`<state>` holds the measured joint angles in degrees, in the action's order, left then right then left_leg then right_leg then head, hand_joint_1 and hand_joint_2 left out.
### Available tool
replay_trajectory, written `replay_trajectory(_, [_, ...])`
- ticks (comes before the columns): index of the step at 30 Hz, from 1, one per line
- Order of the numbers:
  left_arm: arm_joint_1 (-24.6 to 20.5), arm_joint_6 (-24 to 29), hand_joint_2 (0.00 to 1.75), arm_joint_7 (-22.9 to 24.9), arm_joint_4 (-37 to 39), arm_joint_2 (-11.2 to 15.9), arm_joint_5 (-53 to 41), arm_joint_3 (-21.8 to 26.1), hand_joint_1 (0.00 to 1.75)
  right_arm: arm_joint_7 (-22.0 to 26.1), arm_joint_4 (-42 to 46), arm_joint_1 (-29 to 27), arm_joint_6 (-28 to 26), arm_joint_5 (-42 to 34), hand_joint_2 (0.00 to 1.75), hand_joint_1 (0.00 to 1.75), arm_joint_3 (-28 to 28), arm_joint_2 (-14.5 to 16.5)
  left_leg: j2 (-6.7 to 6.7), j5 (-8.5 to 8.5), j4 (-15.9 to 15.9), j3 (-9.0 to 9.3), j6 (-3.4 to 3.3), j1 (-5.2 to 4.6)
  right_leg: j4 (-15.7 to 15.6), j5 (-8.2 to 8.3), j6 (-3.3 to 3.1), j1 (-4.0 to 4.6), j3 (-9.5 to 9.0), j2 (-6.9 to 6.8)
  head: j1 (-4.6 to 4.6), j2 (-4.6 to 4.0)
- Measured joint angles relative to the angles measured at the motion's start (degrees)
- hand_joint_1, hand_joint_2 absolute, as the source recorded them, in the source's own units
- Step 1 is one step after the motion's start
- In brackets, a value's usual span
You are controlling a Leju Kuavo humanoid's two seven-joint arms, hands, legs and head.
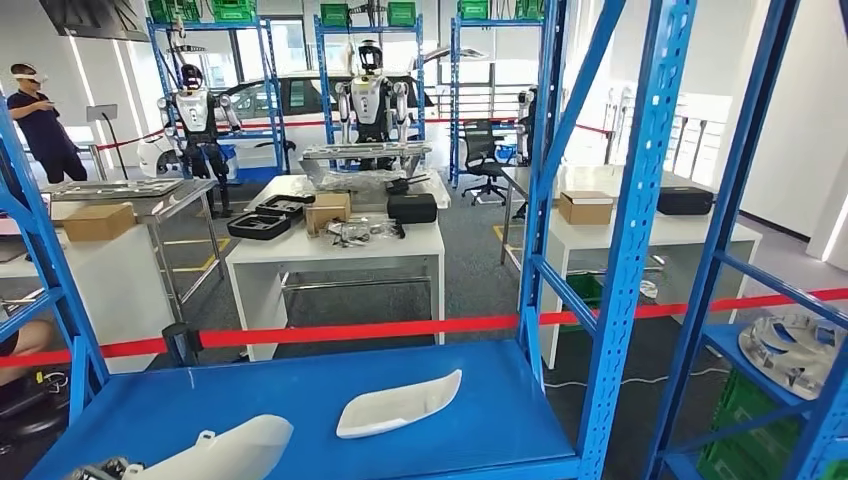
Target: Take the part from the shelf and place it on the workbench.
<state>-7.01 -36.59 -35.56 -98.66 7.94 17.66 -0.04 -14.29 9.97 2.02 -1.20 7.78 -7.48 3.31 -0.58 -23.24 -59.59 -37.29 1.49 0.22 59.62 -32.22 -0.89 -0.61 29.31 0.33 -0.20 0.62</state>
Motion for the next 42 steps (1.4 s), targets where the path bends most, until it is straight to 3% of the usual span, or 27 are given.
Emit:
replay_trajectory(2, [0.1,0.0,1.75,0.2,-0.1,0.0,0.0,0.0,1.75,0.0,0.0,0.0,0.0,0.0,0.00,0.00,0.0,0.0,0.20,-1.85,-1.3,-0.89,0.60,0.18,-0.2,1.22,-0.98,-0.09,0.97,-0.24,-0.06,-0.01])
replay_trajectory(5, [0.3,-0.1,1.75,0.3,-0.2,-0.1,0.1,0.0,1.75,0.0,0.0,0.1,0.0,0.1,0.00,0.00,0.0,0.0,0.39,-9.97,-9.9,-2.99,1.22,0.37,-0.3,3.25,-1.70,-0.06,3.24,-0.49,-0.26,-0.01])
replay_trajectory(6, [0.5,-0.2,1.75,0.3,-0.2,-0.1,0.2,0.0,1.75,0.0,0.0,0.1,0.0,0.1,0.00,0.00,0.0,0.0,0.39,-11.29,-13.0,-3.26,1.35,0.39,-0.2,3.94,-1.70,0.01,4.06,-0.53,-0.30,-0.01])
replay_trajectory(7, [0.6,-0.3,1.75,0.3,-0.2,-0.1,0.2,0.0,1.75,0.0,0.0,0.0,0.0,0.1,0.00,0.00,0.0,0.0,0.40,-11.21,-14.9,-2.94,1.39,0.41,-0.2,4.64,-1.64,0.07,4.92,-0.56,-0.32,-0.01])
replay_trajectory(8, [0.8,-0.4,1.75,0.3,-0.2,-0.1,0.2,0.0,1.75,0.0,0.0,0.0,0.0,0.1,0.00,0.00,0.0,0.0,0.40,-10.01,-15.2,-1.82,1.34,0.40,-0.2,5.35,-1.53,0.13,5.77,-0.57,-0.35,-0.01])
replay_trajectory(9, [0.8,-0.4,1.75,0.3,-0.2,0.0,0.2,0.0,1.75,0.0,0.0,0.0,0.0,0.2,0.00,0.00,0.0,0.0,0.42,-8.38,-13.3,0.31,1.19,0.40,-0.1,6.04,-1.38,0.16,6.57,-0.58,-0.37,-0.01])
replay_trajectory(10, [0.8,-0.5,1.75,0.4,-0.2,0.0,0.2,0.0,1.75,0.0,0.0,0.0,0.0,0.2,0.00,0.00,0.0,0.0,0.50,-7.36,-9.8,3.28,0.94,0.39,-0.1,6.66,-1.21,0.18,7.22,-0.56,-0.39,-0.01])
replay_trajectory(12, [0.8,-0.6,1.75,0.3,-0.3,0.1,0.3,0.1,1.75,0.0,0.0,0.1,0.0,0.3,0.00,0.00,0.0,0.0,0.70,-7.92,-1.5,9.24,0.33,0.12,-0.1,7.79,-0.65,0.25,8.04,-0.46,-0.38,-0.01])
replay_trajectory(14, [0.8,-0.6,1.75,0.2,-0.4,0.3,0.4,0.2,1.75,0.0,0.0,0.0,0.0,0.4,0.00,0.00,0.0,0.0,0.83,-8.89,2.5,11.23,-0.39,-0.39,-0.4,8.96,0.08,0.10,8.31,-0.39,-0.36,-0.01])
replay_trajectory(16, [0.8,-0.6,1.75,0.1,-0.4,0.5,0.7,0.2,1.75,0.1,0.0,-0.1,0.1,0.5,0.00,0.00,0.0,0.0,0.68,-7.85,2.9,10.28,-1.38,-0.47,-0.6,9.46,0.82,-0.11,8.65,-0.28,-0.35,-0.01])
replay_trajectory(17, [0.9,-0.6,1.75,0.1,-0.4,0.5,0.8,0.2,1.75,0.0,0.0,-0.3,0.1,0.5,0.00,0.00,0.0,0.0,0.56,-7.16,3.1,9.72,-1.92,-0.42,0.1,8.29,1.12,-0.17,9.04,-0.22,-0.28,-0.01])
replay_trajectory(20, [1.0,-0.7,1.75,-0.1,-0.3,0.8,1.1,0.2,1.75,-0.2,0.0,-0.4,0.3,0.5,0.00,0.00,0.0,-0.1,0.35,-4.98,3.0,7.41,-2.90,-0.36,8.4,-0.23,1.61,-0.23,11.20,-0.16,-0.09,-0.01])
replay_trajectory(21, [1.0,-0.7,1.75,-0.2,-0.2,0.8,1.1,0.3,1.75,-0.2,0.0,-0.3,0.3,0.5,0.00,0.00,0.0,-0.1,0.32,-4.24,2.8,6.45,-2.95,-0.42,12.0,-2.09,1.69,-0.22,11.74,-0.16,-0.05,-0.01])
replay_trajectory(22, [1.0,-0.7,1.75,-0.2,-0.1,0.9,1.2,0.3,1.75,-0.2,0.0,-0.2,0.3,0.5,0.00,0.00,0.0,-0.1,0.30,-3.53,2.6,5.37,-2.94,-0.48,14.5,-2.40,1.72,-0.20,11.74,-0.16,-0.03,-0.01])
replay_trajectory(23, [1.0,-0.7,1.75,-0.3,0.0,0.9,1.2,0.3,1.75,-0.2,0.0,-0.2,0.3,0.5,0.00,0.00,0.0,-0.2,0.29,-2.89,2.3,4.23,-2.87,-0.50,15.4,-1.41,1.70,-0.19,10.98,-0.16,0.00,-0.01])
replay_trajectory(25, [1.0,-0.6,1.75,-0.2,0.0,0.9,1.1,0.2,1.75,-0.2,0.0,-0.2,0.3,0.6,0.00,0.00,0.0,-0.2,0.26,-1.86,1.4,2.07,-2.57,-0.48,11.4,1.53,1.53,-0.19,6.53,-0.19,0.07,-0.01])
replay_trajectory(27, [0.9,-0.4,1.75,0.1,-0.2,0.9,0.9,0.2,1.75,-0.2,0.0,0.0,0.3,0.6,0.00,0.00,0.0,-0.2,0.21,-1.06,0.5,0.54,-2.01,-0.59,3.4,0.96,1.14,0.04,0.73,-0.20,0.09,-0.01])
replay_trajectory(29, [0.7,-0.2,1.75,0.5,-0.4,0.7,0.7,0.2,1.75,-0.1,0.1,0.2,0.3,0.7,0.00,0.00,0.0,-0.2,0.09,-0.19,0.2,0.00,-1.33,-0.59,-0.7,-0.57,0.57,0.35,-1.44,-0.14,0.04,-0.01])
replay_trajectory(31, [0.5,0.0,1.75,0.7,-0.5,0.6,0.6,0.1,1.75,0.0,0.0,0.1,0.2,0.8,0.00,0.00,0.0,-0.2,0.11,0.42,0.3,-0.26,-0.60,-0.42,-1.0,0.29,-0.23,0.34,-0.64,-0.22,-0.02,-0.01])
replay_trajectory(32, [0.4,0.0,1.75,0.8,-0.5,0.6,0.5,0.1,1.75,0.0,0.1,0.1,0.2,0.8,0.00,0.00,0.0,-0.2,0.21,-0.45,-0.2,-0.67,-0.24,-0.33,-1.1,0.96,-0.70,0.29,-0.12,-0.33,-0.09,-0.01])
replay_trajectory(33, [0.4,0.0,1.75,0.8,-0.5,0.6,0.4,0.1,1.75,0.0,0.1,0.1,0.2,0.9,0.00,0.00,0.0,-0.2,0.31,-2.44,-1.7,-1.28,0.13,-0.24,-1.2,1.71,-1.12,0.20,0.53,-0.44,-0.14,-0.01])
replay_trajectory(35, [0.5,0.0,1.75,0.8,-0.4,0.5,0.3,0.1,1.75,0.0,0.1,0.1,0.2,0.9,0.00,0.00,0.0,-0.2,0.41,-8.27,-7.5,-2.79,0.75,0.01,-1.2,3.14,-1.58,0.17,2.15,-0.57,-0.30,-0.01])
replay_trajectory(36, [0.5,0.0,1.75,0.8,-0.2,0.5,0.3,0.0,1.75,0.0,0.0,0.1,0.2,0.9,0.00,0.00,0.0,-0.2,0.40,-10.38,-11.1,-3.33,1.00,0.12,-1.1,3.87,-1.61,0.20,3.04,-0.59,-0.34,-0.01])
replay_trajectory(37, [0.6,0.0,1.75,0.8,-0.1,0.5,0.3,0.0,1.75,0.0,0.0,0.1,0.2,0.9,0.00,0.00,0.0,-0.2,0.40,-11.03,-13.8,-3.41,1.17,0.20,-1.0,4.62,-1.55,0.23,3.99,-0.61,-0.38,-0.01])
replay_trajectory(39, [0.6,0.0,1.75,0.8,0.2,0.5,0.3,0.0,1.75,0.0,0.0,0.1,0.2,0.9,0.00,0.00,0.0,-0.2,0.41,-8.83,-14.7,-1.33,1.29,0.35,-0.8,6.10,-1.30,0.23,5.99,-0.65,-0.43,-0.01])
replay_trajectory(40, [0.6,0.0,1.75,0.8,0.2,0.4,0.3,0.0,1.75,0.0,0.0,0.1,0.2,0.8,0.00,0.00,0.0,-0.2,0.43,-7.29,-12.4,1.13,1.24,0.42,-0.6,6.80,-1.12,0.23,6.93,-0.65,-0.45,-0.01])
replay_trajectory(42, [0.5,0.0,1.75,0.8,0.3,0.3,0.3,0.0,1.75,0.0,0.1,0.0,0.2,0.7,0.00,0.00,0.0,-0.2,0.60,-7.46,-4.1,7.50,0.82,0.35,-0.3,8.01,-0.57,0.26,8.30,-0.60,-0.45,-0.01])
